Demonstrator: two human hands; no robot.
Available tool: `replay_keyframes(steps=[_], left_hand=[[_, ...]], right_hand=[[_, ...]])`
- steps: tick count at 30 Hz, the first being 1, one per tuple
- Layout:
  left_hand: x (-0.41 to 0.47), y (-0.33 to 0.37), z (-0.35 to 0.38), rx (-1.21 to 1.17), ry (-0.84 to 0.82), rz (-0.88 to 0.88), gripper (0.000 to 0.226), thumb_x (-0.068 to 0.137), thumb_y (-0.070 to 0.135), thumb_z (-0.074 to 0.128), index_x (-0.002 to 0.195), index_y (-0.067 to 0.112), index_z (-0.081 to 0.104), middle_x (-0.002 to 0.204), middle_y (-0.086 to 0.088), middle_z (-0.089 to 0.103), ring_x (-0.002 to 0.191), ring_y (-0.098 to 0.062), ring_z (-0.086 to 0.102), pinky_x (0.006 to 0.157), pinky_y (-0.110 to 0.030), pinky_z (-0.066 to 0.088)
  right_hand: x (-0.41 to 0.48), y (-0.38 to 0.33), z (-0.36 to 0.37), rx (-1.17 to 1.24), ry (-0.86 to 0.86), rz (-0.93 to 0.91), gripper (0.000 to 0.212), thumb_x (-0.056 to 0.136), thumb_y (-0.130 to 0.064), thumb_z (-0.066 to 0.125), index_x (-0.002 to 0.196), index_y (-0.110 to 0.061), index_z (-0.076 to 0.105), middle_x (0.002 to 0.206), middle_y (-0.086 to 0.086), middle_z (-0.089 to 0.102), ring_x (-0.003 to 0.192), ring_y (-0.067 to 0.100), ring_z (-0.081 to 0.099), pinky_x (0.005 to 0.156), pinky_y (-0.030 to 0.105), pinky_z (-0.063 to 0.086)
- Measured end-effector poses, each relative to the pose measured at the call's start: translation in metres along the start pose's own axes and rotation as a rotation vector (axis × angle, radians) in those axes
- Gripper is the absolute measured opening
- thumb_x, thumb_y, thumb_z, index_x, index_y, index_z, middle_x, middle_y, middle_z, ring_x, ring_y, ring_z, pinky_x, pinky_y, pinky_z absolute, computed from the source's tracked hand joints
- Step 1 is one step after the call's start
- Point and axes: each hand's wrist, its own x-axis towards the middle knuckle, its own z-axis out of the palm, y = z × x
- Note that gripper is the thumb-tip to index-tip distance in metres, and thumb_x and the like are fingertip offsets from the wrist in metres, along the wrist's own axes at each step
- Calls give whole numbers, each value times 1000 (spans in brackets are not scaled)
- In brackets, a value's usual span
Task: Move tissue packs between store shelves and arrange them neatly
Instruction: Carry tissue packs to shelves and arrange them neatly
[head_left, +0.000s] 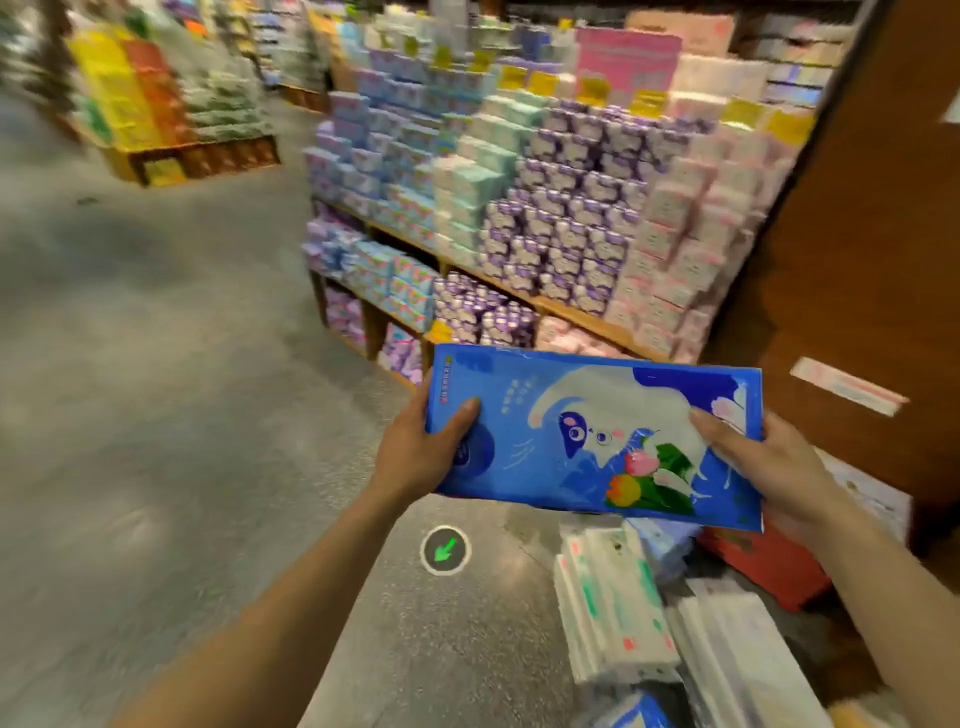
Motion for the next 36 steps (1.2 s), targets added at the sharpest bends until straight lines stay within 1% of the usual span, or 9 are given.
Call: replay_keyframes(steps=[6, 9, 11, 17, 20, 24, 26, 31, 36], left_hand=[[47, -45, -152, -9, 221, -40, 62, 75, 71, 62, 129, 42, 56, 105, 20, 70, 97, -9, 68, 96, -41, 53], [78, -69, -248, 11, 324, -71, 36, 86, 59, 66, 116, 42, 58, 99, 22, 68, 91, -4, 67, 90, -37, 53], [98, -80, -306, 44, 395, -78, 46, 83, 64, 64, 121, 38, 58, 97, 20, 69, 91, -8, 68, 88, -37, 54], [148, -113, -459, 119, 588, -100, 31, 91, 50, 67, 120, 44, 58, 89, 27, 68, 70, 1, 63, 81, -28, 53], [172, -134, -514, 119, 670, -124, 43, 88, 56, 67, 127, 42, 57, 99, 23, 69, 81, -4, 66, 86, -30, 52], [206, -166, -580, 136, 803, -165, 48, 83, 61, 66, 126, 41, 58, 105, 22, 69, 97, -3, 67, 91, -30, 51], [222, -177, -610, 152, 895, -162, 46, 85, 59, 67, 125, 37, 60, 105, 21, 69, 96, -1, 66, 89, -28, 51], [238, -185, -684, 141, 1125, -229, 38, 88, 50, 71, 122, 37, 59, 102, 26, 67, 87, 15, 62, 75, -5, 46], [224, -203, -759, 142, 1326, -312, 31, 84, 58, 69, 110, 44, 59, 102, 21, 70, 92, 1, 67, 83, -31, 51]], right_hand=[[60, -36, 175, -49, -257, -65, 98, 39, -66, 94, 119, -16, 67, 105, 8, 78, 92, 33, 76, 84, 49, 59], [91, -54, 290, -27, -361, -99, 71, 61, -50, 84, 119, -14, 67, 107, 10, 78, 94, 34, 75, 85, 50, 60], [107, -65, 359, -14, -404, -119, 61, 66, -45, 79, 117, -13, 68, 106, 11, 78, 92, 33, 76, 82, 48, 60], [147, -96, 548, 29, -557, -145, 81, 48, -56, 91, 111, -10, 71, 99, 12, 79, 86, 31, 77, 64, 39, 64], [173, -110, 632, -2, -680, -184, 90, 36, -67, 92, 103, -11, 73, 96, 11, 79, 77, 23, 77, 58, 31, 62], [221, -128, 750, -29, -841, -251, 57, 69, -52, 84, 104, -8, 71, 103, 17, 77, 74, 17, 75, 56, 25, 59], [242, -136, 810, -28, -920, -289, 44, 75, -43, 81, 103, -9, 71, 105, 18, 76, 75, 16, 74, 59, 29, 62], [265, -174, 956, -72, -1125, -305, 100, 33, -75, 90, 109, -14, 68, 100, 6, 79, 88, 26, 76, 82, 48, 61], [242, -203, 1097, -92, -1356, -352, 68, 62, -55, 85, 111, -11, 67, 101, 9, 78, 93, 33, 76, 86, 54, 60]])
